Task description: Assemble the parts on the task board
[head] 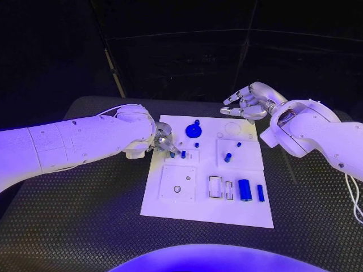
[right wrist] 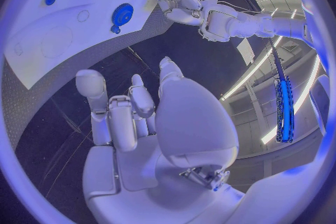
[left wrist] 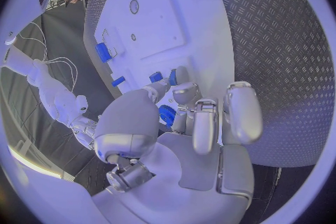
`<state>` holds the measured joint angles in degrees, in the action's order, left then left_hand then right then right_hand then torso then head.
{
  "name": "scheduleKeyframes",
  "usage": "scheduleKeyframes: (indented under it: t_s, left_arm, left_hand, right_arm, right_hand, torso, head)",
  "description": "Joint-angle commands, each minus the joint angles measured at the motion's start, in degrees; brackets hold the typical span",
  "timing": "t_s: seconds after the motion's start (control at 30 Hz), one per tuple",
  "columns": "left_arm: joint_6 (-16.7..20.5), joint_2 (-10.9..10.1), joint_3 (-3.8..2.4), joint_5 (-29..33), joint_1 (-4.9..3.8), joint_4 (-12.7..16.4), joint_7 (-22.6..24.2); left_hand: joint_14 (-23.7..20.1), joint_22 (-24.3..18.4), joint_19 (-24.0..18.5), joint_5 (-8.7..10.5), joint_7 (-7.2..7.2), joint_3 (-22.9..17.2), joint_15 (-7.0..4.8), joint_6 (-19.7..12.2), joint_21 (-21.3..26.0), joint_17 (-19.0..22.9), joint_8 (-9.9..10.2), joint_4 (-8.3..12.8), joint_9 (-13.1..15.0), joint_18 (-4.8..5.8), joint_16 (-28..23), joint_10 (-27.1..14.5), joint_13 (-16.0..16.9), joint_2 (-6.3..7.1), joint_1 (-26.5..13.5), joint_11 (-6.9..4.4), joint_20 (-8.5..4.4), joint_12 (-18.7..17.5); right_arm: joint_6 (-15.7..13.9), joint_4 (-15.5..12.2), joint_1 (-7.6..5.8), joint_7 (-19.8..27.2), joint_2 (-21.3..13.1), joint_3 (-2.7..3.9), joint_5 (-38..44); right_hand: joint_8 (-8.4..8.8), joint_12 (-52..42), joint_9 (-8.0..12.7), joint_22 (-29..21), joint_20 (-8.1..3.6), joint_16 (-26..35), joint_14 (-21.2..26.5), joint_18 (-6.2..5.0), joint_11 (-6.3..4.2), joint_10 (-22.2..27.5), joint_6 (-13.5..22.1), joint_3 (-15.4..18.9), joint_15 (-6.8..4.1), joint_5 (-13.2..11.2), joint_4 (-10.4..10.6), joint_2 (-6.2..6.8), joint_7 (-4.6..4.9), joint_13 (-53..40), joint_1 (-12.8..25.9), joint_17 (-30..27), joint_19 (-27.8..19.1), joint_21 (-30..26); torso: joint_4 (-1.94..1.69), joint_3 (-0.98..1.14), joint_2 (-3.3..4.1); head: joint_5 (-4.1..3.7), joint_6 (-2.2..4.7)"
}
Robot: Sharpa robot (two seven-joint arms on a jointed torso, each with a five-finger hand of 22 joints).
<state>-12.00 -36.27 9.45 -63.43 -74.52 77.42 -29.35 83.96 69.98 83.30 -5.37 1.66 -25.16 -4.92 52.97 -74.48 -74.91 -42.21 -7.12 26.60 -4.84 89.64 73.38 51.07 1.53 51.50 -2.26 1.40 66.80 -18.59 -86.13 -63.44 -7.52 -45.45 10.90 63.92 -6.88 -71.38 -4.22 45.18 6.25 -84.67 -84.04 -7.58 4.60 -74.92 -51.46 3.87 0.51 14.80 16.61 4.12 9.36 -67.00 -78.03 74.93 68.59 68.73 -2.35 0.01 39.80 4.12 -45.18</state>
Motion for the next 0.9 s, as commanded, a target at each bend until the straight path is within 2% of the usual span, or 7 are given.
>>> scheduleKeyframes:
  t_s: [0.03, 0.53, 0.7, 0.9]
  left_arm:
    - [-1.27, 0.12, 0.18, -0.34, 0.22, -0.33, -0.72]
    - [-1.34, 0.27, 0.18, -0.34, 0.22, -1.24, -0.74]
    - [-0.86, -0.08, 0.17, -0.34, 0.22, -0.86, -0.70]
    - [2.08, -0.93, 0.13, -0.34, 0.23, 0.09, -0.58]
  left_hand:
    - [6.04, 0.12, 0.04, 0.08, 0.33, 1.38, -0.35, 0.09, -0.11, -15.09, 0.47, -0.54, -0.17, 0.54, 0.36, 0.06, 0.11, -0.10, -0.52, 0.31, -0.34, 0.32]
    - [6.04, 0.18, 0.04, 0.06, 0.28, 4.39, -0.41, 0.18, -0.04, -15.09, 0.64, -1.44, -0.45, 0.53, 0.36, -0.03, 0.10, -0.29, -0.52, 0.26, -0.40, 0.25]
    - [6.04, 0.44, 0.14, 0.04, 0.15, 8.33, -0.49, 0.43, -0.13, -15.09, 0.64, -3.38, -0.66, 0.57, 0.36, 0.09, 0.27, -0.17, -1.37, 0.15, -0.47, 0.33]
    - [6.04, 0.82, 0.30, 0.06, -0.01, 13.54, -0.61, 0.66, -0.28, -15.09, 0.40, -7.02, -0.82, 0.62, 0.36, 0.20, 0.12, -0.70, -2.15, 0.02, -0.60, 0.19]
  right_arm:
    - [0.29, -0.16, -0.10, 0.31, 0.00, 0.03, -0.10]
    - [0.46, -0.20, -0.10, 0.16, -0.12, 0.03, -0.10]
    - [0.48, -0.18, -0.10, 0.19, -0.12, 0.03, -0.10]
    - [0.47, -0.10, -0.10, 0.23, -0.05, 0.03, -0.10]
  right_hand:
    - [-0.39, 0.20, 0.04, -0.10, -0.14, 0.35, -3.23, -0.45, -0.22, 0.14, 0.04, 0.35, -0.55, 0.27, -0.02, -0.47, 0.03, -0.01, 0.12, 2.95, -0.34, -0.29]
    - [-0.42, 0.20, 0.04, -0.13, -0.15, 0.35, -3.24, -0.46, -0.22, 0.14, 0.05, 0.46, -0.55, 0.24, 0.03, -0.51, 0.03, 0.02, 0.29, 2.97, -0.34, -0.31]
    - [-0.42, 0.20, 0.04, -0.13, -0.15, 0.35, -3.24, -0.46, -0.22, 0.14, 0.05, 0.46, -0.55, 0.24, 0.03, -0.51, 0.03, 0.02, 0.29, 2.97, -0.34, -0.31]
    - [-0.44, 0.20, 0.04, -0.16, -0.15, 0.39, -3.22, -0.46, -0.22, 0.14, 0.05, 0.51, -0.54, 0.24, 0.04, -0.53, 0.03, 0.02, 0.35, 2.89, -0.34, -0.33]
  torso:
    - [-0.05, 0.00, -0.04]
    - [-0.03, -0.05, -0.01]
    - [-0.06, -0.08, -0.01]
    - [-0.08, -0.10, 0.01]
  head:
    - [0.00, 0.00]
    - [-0.11, 0.05]
    - [-0.17, 0.07]
    - [-0.34, 0.24]
